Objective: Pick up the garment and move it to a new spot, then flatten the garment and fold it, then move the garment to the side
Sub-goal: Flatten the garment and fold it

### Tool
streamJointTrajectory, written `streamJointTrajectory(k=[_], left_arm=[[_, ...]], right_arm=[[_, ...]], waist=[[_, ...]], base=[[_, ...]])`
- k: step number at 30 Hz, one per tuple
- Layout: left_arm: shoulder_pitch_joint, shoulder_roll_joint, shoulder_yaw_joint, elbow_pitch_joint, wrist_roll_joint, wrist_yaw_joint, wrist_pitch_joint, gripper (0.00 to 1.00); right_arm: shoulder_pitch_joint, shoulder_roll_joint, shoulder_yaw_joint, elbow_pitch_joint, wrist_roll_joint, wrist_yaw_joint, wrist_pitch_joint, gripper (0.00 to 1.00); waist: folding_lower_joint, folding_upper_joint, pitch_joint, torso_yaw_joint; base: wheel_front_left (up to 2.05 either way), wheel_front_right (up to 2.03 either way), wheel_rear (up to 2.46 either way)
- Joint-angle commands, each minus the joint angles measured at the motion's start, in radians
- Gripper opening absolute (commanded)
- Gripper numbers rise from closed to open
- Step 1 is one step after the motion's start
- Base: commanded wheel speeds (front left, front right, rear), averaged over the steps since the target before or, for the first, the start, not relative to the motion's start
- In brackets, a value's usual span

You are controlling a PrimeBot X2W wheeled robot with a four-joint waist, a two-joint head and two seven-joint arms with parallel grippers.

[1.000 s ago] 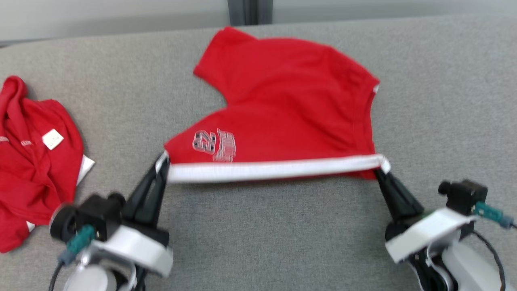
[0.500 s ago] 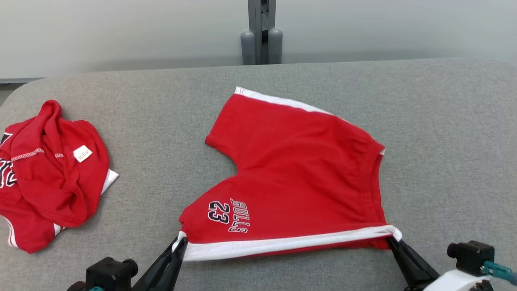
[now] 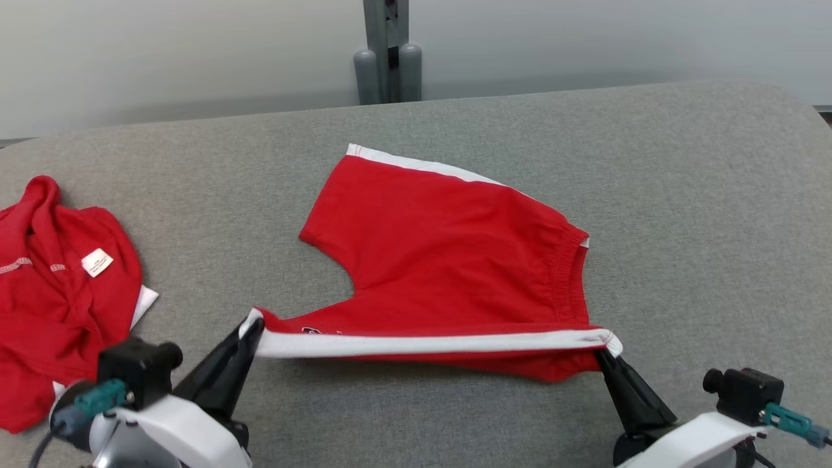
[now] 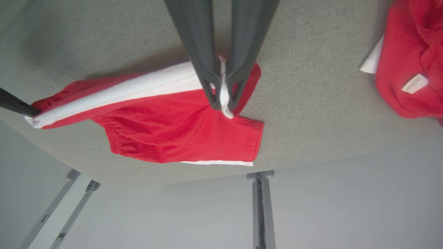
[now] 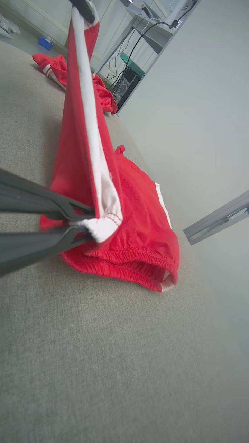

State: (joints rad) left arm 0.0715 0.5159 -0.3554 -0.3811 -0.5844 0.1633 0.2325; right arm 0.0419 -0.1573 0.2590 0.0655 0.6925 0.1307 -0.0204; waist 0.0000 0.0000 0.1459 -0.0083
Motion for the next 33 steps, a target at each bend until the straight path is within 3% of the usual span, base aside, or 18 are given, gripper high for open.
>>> streamJointTrajectory(k=[1,8,17,26,33], left_arm=[[-0.054,0.0,0.011,0.03,-0.021,-0.024,0.003,0.0],[-0.329,-0.016,0.032,0.262,-0.078,-0.127,0.023,0.0],[-0.72,-0.058,0.018,0.655,-0.118,-0.243,0.073,0.0],[-0.984,-0.055,-0.014,0.957,-0.118,-0.283,0.07,0.0],[-1.116,-0.062,-0.085,1.129,-0.125,-0.292,0.003,0.0]], right_arm=[[-0.028,0.019,-0.016,0.001,-0.006,0.0,-0.003,0.0],[-0.171,0.092,-0.028,0.074,-0.012,0.0,-0.031,0.0],[-0.449,0.103,0.023,0.247,0.001,0.0,-0.061,0.0],[-0.715,0.101,0.163,0.463,0.106,0.0,-0.133,0.0],[-0.848,0.101,0.316,0.593,0.242,0.0,-0.2,0.0]], waist=[[0.0,0.0,0.007,-0.023],[0.0,0.0,0.075,-0.103],[0.0,0.0,0.218,-0.179],[0.0,0.0,0.338,-0.248],[0.0,0.0,0.38,-0.279]], base=[[0.0,0.0,0.0],[0.0,0.0,0.0],[0.0,0.0,0.0],[0.0,0.0,0.0],[0.0,0.0,0.0]])
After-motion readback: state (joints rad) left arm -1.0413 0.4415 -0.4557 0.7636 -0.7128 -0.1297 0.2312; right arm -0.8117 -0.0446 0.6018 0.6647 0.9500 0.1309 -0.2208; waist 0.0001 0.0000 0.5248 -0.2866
